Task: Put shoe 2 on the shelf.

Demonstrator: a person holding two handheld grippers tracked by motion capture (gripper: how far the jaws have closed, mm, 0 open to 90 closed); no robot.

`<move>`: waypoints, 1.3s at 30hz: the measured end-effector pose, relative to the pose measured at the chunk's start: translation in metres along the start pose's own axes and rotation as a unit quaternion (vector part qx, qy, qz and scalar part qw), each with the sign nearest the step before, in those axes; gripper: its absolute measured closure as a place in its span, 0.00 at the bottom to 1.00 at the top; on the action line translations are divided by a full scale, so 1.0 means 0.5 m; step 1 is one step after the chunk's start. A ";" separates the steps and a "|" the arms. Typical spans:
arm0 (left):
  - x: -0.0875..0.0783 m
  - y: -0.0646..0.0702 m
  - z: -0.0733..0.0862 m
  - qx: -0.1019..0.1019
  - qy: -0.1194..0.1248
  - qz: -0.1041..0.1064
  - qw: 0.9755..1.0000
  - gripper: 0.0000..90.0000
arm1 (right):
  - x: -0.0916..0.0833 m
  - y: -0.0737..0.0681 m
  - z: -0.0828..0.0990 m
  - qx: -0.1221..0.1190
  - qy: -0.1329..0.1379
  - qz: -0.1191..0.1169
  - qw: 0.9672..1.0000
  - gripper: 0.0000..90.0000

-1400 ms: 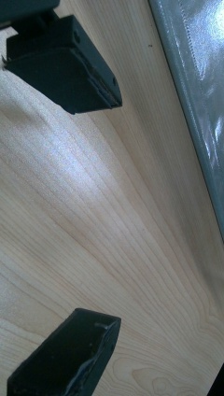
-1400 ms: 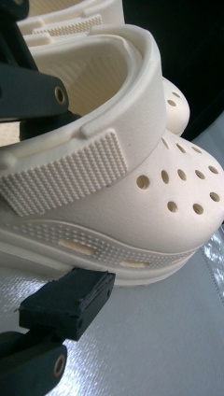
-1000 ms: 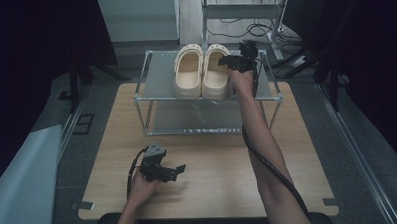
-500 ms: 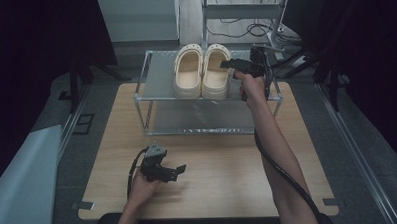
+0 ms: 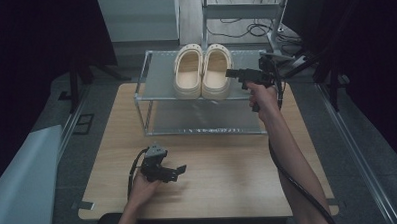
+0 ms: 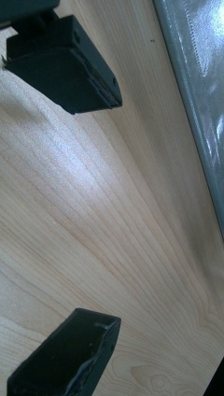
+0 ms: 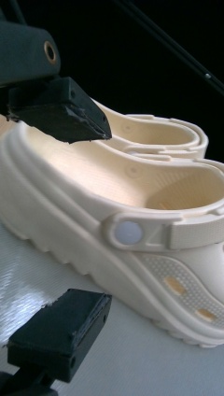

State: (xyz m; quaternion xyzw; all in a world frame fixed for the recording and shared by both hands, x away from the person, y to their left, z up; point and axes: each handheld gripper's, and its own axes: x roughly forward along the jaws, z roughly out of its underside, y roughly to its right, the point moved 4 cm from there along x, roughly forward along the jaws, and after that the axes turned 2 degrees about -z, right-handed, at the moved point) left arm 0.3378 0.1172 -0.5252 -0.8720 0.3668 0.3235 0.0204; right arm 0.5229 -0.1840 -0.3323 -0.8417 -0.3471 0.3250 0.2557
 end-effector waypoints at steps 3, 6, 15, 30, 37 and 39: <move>0.000 0.000 0.001 0.001 -0.001 0.000 1.000 0.00 | -0.014 0.001 0.009 -0.006 -0.003 -0.008 1.000 0.19; 0.001 -0.001 0.001 -0.001 -0.001 -0.001 1.000 0.00 | -0.024 0.001 0.018 -0.013 -0.004 -0.011 1.000 0.19; 0.002 0.001 0.003 0.000 -0.002 0.000 1.000 0.00 | -0.052 0.000 0.061 -0.043 -0.018 -0.039 0.998 0.16; 0.008 0.005 0.006 0.001 -0.007 0.002 1.000 0.00 | -0.115 0.015 0.157 -0.115 -0.050 -0.037 0.991 0.16; 0.008 0.006 0.006 0.001 -0.008 0.002 1.000 0.00 | -0.128 0.040 0.206 -0.137 -0.071 -0.015 0.988 0.15; 0.008 0.006 0.006 0.002 -0.008 0.002 1.000 0.00 | -0.129 0.049 0.222 -0.147 -0.074 -0.005 0.986 0.15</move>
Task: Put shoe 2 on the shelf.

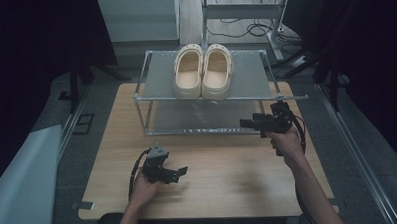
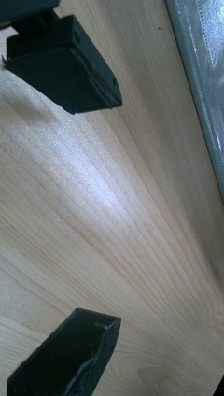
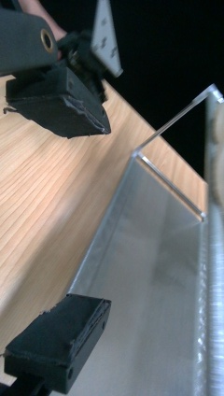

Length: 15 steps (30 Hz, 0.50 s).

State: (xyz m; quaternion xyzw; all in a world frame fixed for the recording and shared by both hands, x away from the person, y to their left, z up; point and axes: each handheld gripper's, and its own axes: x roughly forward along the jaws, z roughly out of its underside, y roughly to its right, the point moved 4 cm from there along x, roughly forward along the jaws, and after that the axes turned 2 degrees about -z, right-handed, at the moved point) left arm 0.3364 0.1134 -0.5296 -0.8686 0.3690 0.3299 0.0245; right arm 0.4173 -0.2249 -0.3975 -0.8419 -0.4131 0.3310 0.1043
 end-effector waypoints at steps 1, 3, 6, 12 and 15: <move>0.000 0.000 0.000 0.000 0.000 0.000 1.000 0.00 | 0.001 0.001 0.008 -0.003 -0.002 0.004 1.000 0.15; 0.000 -0.001 0.000 -0.001 0.000 0.000 1.000 0.00 | 0.003 0.000 0.023 -0.009 -0.004 0.008 1.000 0.15; 0.000 -0.001 0.001 0.000 0.000 -0.001 1.000 0.00 | 0.009 -0.002 0.051 -0.022 -0.010 0.018 1.000 0.15; 0.002 0.001 0.003 0.005 -0.005 -0.007 1.000 0.00 | 0.018 0.001 0.116 -0.062 -0.029 0.047 0.996 0.14; 0.002 0.002 0.004 0.006 -0.007 -0.007 1.000 0.00 | 0.023 0.006 0.149 -0.074 -0.038 0.058 0.995 0.11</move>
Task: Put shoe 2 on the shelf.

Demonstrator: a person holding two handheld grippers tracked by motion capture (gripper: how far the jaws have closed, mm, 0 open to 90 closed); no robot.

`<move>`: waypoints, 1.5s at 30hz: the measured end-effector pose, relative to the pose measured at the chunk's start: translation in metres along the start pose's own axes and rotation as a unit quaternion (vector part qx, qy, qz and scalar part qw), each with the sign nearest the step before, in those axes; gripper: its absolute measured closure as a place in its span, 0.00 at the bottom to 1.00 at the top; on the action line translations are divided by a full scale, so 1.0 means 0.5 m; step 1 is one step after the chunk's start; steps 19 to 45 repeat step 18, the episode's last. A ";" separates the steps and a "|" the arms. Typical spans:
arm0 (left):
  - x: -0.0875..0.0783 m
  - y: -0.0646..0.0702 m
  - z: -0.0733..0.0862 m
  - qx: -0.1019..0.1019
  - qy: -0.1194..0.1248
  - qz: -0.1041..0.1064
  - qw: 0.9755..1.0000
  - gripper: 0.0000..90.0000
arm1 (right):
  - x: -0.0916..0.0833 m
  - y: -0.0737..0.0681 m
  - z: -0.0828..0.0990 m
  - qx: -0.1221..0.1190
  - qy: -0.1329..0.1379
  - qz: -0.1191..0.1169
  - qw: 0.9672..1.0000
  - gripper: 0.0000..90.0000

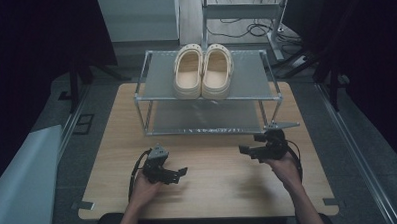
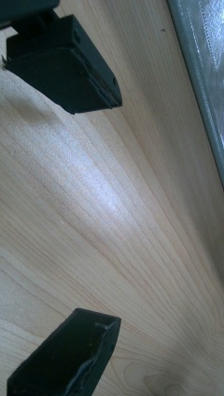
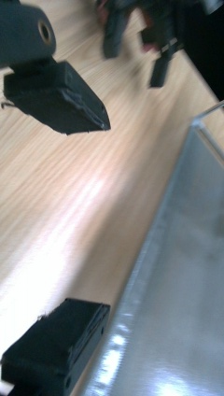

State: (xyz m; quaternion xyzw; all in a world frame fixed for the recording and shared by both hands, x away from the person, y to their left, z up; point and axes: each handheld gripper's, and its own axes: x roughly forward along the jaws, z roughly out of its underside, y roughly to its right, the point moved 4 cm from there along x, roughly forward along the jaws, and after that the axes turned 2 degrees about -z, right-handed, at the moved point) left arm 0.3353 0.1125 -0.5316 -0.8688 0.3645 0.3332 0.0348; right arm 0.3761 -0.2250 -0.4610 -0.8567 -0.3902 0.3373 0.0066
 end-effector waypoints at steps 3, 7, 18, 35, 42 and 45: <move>0.001 0.001 0.000 0.004 -0.001 -0.002 1.000 0.00 | 0.011 0.000 0.035 -0.007 -0.008 0.015 1.000 0.04; 0.002 0.003 0.001 0.008 -0.003 -0.006 1.000 0.00 | 0.026 0.003 0.071 -0.023 -0.032 0.047 0.998 0.00; 0.007 0.010 0.005 0.039 -0.024 -0.031 0.998 0.00 | 0.061 0.000 0.136 -0.088 -0.088 0.079 0.989 0.00; 0.007 0.010 0.005 0.039 -0.024 -0.031 0.998 0.00 | 0.061 0.000 0.136 -0.088 -0.088 0.079 0.989 0.00; 0.007 0.010 0.005 0.039 -0.024 -0.031 0.998 0.00 | 0.061 0.000 0.136 -0.088 -0.088 0.079 0.989 0.00; 0.007 0.010 0.005 0.039 -0.024 -0.031 0.998 0.00 | 0.061 0.000 0.136 -0.088 -0.088 0.079 0.989 0.00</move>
